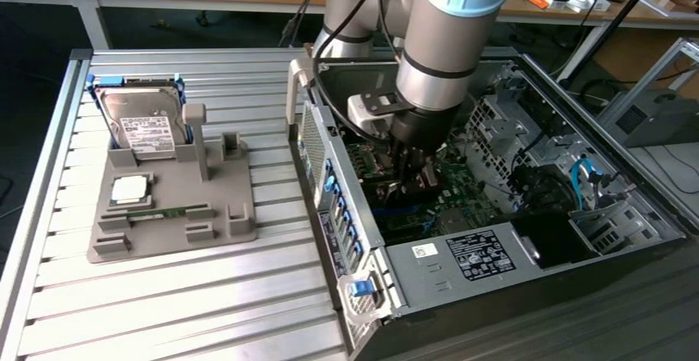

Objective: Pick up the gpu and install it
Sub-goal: 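Insert the gpu into the slot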

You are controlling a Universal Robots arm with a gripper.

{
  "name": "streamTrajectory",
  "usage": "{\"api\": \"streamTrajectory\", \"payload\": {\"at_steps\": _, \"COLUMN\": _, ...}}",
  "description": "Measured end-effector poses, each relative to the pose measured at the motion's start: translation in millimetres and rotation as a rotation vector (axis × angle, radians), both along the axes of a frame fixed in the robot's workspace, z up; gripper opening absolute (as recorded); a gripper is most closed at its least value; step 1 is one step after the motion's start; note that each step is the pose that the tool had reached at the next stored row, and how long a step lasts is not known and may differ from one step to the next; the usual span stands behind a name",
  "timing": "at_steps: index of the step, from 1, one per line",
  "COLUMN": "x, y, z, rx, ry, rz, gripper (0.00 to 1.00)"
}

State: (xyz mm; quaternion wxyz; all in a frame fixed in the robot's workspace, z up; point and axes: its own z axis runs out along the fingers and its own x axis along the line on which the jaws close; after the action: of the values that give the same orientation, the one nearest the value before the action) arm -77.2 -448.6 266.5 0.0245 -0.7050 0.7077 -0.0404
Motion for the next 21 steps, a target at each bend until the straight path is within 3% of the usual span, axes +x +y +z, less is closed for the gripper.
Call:
{"api": "streamTrajectory", "payload": {"at_steps": 15, "x": -0.1, "y": -0.1, "z": -5.2, "rx": 0.0002, "ry": -0.0001, "rz": -0.002, "gripper": 0.27}}
{"api": "streamTrajectory", "payload": {"at_steps": 21, "x": -1.2, "y": 0.0, "z": -5.3, "rx": 0.0002, "ry": -0.0042, "rz": -0.011, "gripper": 0.27}}
